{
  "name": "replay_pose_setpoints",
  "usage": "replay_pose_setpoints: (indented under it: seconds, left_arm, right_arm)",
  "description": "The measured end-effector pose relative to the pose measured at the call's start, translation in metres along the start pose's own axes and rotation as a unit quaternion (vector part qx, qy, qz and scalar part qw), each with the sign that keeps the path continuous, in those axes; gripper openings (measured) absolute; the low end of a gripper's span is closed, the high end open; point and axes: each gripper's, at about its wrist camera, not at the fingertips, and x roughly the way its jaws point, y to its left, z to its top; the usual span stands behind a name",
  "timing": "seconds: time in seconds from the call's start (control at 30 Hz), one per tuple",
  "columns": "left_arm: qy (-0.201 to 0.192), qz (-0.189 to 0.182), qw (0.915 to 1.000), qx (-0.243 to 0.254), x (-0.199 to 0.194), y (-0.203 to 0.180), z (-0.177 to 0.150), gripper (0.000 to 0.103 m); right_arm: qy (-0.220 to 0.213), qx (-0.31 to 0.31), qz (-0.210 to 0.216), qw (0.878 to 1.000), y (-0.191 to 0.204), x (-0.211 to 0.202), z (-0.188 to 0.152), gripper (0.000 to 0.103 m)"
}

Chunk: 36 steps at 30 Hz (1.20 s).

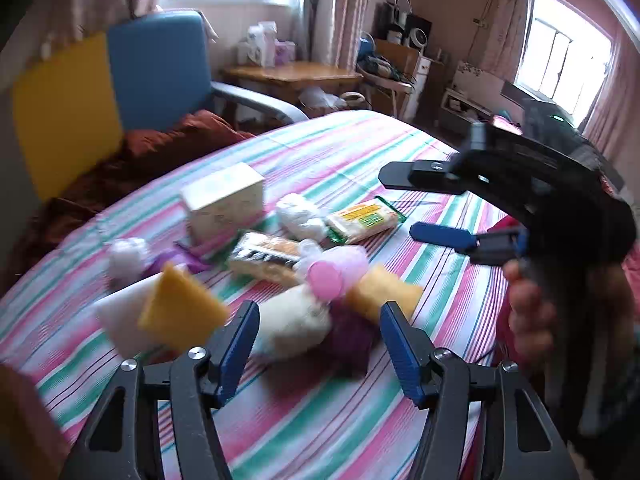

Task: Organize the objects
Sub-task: 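Grasp the pink hair curler with the left gripper while the right gripper grasps the orange sponge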

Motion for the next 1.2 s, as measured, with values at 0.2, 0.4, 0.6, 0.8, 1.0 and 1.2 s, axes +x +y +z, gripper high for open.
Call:
replay_pose_setpoints:
  seconds: [0.2,0.4,0.6,0.8,1.0,1.2]
  left_arm:
    - [0.042,-0.025,0.9988,-0.010,0.050,0.005,0.018,0.063]
    - [0.076,-0.071,0.9936,-0.044,0.087,0.009,0.022,0.051]
    - [0.035,-0.082,0.9927,-0.082,0.067,0.024,0.019,0.045]
    - [0.012,-0.084,0.9881,-0.128,0.039,0.044,0.004,0.045]
    - [-0.020,-0.098,0.9798,-0.173,0.009,0.060,0.005,0.045]
    - [-0.032,-0.085,0.9761,-0.197,-0.011,0.072,0.005,0.045]
  right_arm:
    - [0.003,0.017,0.010,1.000,-0.005,0.002,0.002,0.082]
    - [0.012,0.025,-0.002,1.000,-0.008,0.007,0.002,0.082]
    - [0.038,0.040,-0.069,0.996,-0.016,0.021,0.003,0.082]
    - [0.081,0.045,-0.071,0.993,-0.020,0.036,0.001,0.082]
    - [0.116,0.006,0.029,0.993,-0.007,0.039,-0.005,0.083]
    - [0.149,-0.083,0.066,0.983,0.022,0.042,-0.019,0.083]
